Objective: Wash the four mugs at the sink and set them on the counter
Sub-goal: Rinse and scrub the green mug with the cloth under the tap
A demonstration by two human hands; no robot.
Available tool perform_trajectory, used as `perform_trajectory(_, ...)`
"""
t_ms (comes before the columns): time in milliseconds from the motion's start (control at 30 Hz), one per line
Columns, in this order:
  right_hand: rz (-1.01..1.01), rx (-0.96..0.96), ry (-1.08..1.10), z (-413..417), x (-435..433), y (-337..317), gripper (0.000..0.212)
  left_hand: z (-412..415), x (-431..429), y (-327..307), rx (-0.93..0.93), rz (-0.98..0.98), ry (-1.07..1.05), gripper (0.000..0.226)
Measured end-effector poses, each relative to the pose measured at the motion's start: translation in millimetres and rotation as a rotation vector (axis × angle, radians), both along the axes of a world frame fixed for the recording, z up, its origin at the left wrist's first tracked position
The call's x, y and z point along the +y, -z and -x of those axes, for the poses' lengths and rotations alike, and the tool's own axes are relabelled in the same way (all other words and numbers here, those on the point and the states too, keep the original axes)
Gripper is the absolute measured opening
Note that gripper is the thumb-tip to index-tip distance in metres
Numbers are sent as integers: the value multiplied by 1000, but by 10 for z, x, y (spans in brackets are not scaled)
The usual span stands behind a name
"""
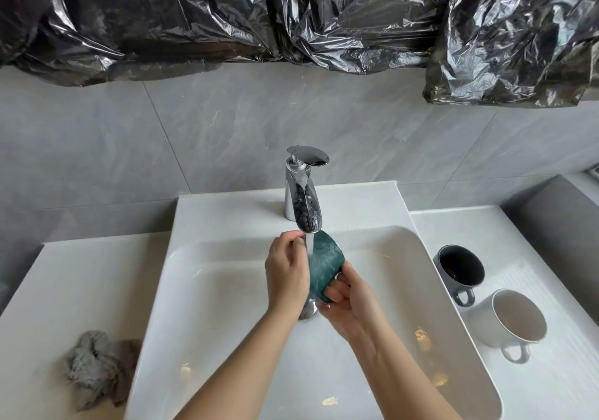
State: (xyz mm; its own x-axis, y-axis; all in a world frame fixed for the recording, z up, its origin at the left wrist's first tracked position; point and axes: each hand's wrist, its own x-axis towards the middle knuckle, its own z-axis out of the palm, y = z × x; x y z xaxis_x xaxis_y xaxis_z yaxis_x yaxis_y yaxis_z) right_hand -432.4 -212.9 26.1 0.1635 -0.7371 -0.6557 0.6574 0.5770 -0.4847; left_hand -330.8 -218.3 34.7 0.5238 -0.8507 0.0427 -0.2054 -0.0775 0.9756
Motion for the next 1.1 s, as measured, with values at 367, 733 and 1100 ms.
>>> perform_trajectory(367, 150, 100, -122, 102, 76, 91, 45, -293, -123, 42, 1033, -736, 135, 40)
perform_trajectory(733, 568, 310, -522, 341, 98, 2, 34, -336, -19, 70, 896, -389, -63, 37)
perform_trajectory(1100, 662, 797, -439, 144, 47, 109, 58, -439, 75, -20, 595, -255, 134, 39)
